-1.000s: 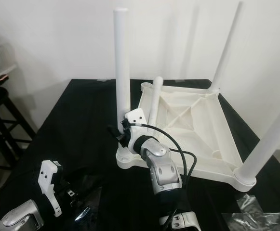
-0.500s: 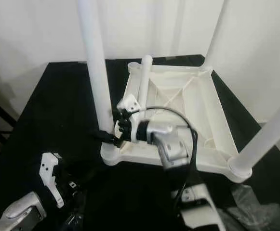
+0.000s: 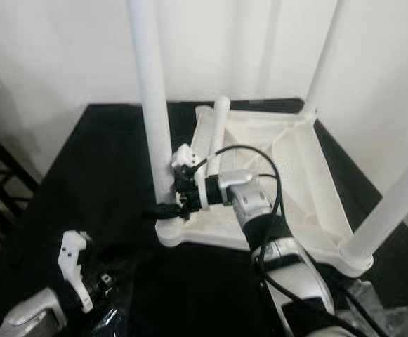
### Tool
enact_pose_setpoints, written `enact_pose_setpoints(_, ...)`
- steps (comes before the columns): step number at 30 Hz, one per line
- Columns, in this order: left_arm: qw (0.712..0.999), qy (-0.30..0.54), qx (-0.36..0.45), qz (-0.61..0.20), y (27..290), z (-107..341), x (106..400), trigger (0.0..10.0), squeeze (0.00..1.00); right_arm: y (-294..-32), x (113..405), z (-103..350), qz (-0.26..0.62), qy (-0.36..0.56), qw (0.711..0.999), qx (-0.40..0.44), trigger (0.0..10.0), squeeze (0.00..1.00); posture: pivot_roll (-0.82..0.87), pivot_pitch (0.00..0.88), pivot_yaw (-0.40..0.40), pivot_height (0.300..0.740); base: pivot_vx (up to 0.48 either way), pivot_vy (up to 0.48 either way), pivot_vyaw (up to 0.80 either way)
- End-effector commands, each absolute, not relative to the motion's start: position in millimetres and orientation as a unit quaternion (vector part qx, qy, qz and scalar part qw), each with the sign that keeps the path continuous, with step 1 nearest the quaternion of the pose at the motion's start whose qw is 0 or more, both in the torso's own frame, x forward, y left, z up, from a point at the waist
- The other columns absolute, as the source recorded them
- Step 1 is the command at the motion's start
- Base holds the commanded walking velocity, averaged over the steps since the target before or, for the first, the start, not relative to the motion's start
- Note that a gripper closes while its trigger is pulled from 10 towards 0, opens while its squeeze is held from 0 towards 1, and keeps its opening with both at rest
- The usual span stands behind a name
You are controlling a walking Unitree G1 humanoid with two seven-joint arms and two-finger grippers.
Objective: Building children table
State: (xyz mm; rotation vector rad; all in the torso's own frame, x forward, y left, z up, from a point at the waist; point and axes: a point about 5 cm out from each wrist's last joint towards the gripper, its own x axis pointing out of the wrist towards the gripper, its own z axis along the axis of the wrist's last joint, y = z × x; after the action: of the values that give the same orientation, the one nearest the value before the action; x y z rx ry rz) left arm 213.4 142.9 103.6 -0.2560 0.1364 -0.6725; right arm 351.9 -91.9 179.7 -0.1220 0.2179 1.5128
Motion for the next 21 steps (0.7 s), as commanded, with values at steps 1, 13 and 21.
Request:
enact_pose_setpoints(1,0.931,0.072,-0.130,-0.332,142.2,101.5,213.4,10.0,0.00,-89.2,350.7,177.4,0.701,0.094,0.706,-0.043,0.0,0.00,0.02,0.001,0.024,0.740,0.000,0.000,0.00)
enact_pose_setpoints(13,0.931,0.070,-0.132,-0.332,143.5,103.4,209.9,10.0,0.00,-115.1,354.4,150.6,0.523,0.105,0.846,-0.027,0.0,0.00,0.00,0.031,0.019,0.740,0.000,0.000,0.00)
enact_pose_setpoints(21,0.930,0.070,-0.136,-0.334,147.4,104.9,208.6,10.0,0.00,-99.6,304.9,89.6,0.235,0.170,0.957,0.014,0.0,0.00,-0.03,0.041,0.021,0.740,0.000,0.000,0.00)
